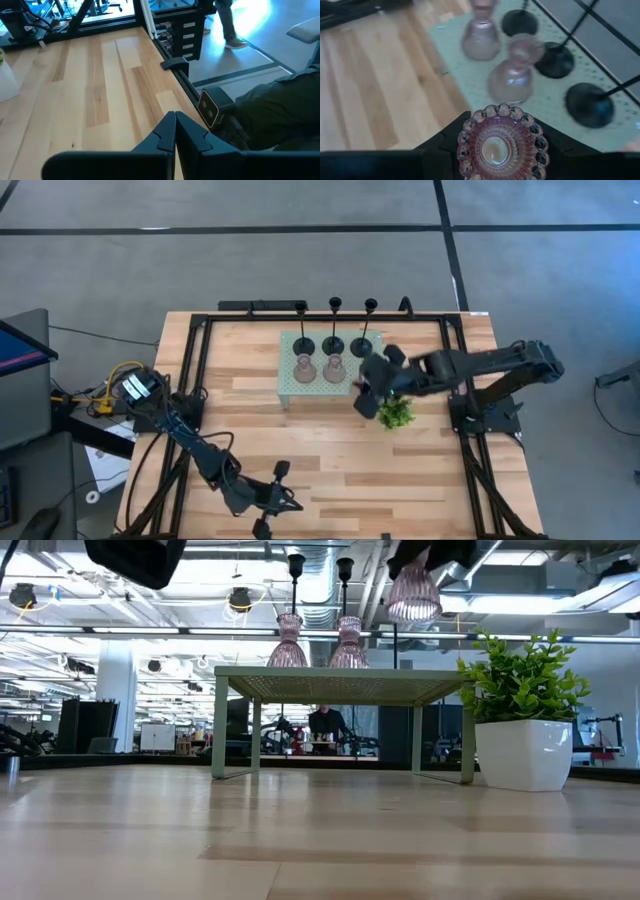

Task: Pick & Place candle stick holders
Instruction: Align the pink candle holder on the shelf with the pink candle holders

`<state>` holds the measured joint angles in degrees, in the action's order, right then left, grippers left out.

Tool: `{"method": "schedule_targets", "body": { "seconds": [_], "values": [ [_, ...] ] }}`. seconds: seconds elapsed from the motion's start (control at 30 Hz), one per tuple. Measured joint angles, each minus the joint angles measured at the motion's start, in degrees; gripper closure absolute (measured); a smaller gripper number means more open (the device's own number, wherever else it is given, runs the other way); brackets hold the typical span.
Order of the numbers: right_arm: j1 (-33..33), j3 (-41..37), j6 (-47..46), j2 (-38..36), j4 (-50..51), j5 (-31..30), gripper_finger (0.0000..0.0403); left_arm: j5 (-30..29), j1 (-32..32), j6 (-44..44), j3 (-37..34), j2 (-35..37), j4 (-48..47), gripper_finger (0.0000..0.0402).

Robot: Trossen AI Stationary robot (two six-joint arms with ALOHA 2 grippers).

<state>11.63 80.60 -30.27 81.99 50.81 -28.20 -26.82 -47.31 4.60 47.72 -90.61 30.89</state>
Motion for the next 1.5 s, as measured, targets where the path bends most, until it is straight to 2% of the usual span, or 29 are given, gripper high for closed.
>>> {"method": "schedule_targets", "body": {
  "seconds": [0.27,0.43,1.0,1.5],
  "values": [
    [-11.1,-0.8,6.4,0.7,0.8,5.5,0.0260,0.0,0.0,-0.2,0.0,0.0,-0.5,0.0395],
    [-15.2,-4.2,6.9,0.5,0.3,8.6,0.0260,0.0,-0.3,-0.2,0.0,0.0,-0.7,0.0395],
    [-18.3,-7.0,7.8,0.4,-5.5,9.1,0.0260,0.0,-0.3,0.2,0.0,-0.1,-1.8,0.0395],
    [-18.7,-7.0,7.3,1.9,-4.8,10.3,0.0260,0.0,-0.3,0.4,0.0,-0.1,-2.0,0.0395]
  ]
}}
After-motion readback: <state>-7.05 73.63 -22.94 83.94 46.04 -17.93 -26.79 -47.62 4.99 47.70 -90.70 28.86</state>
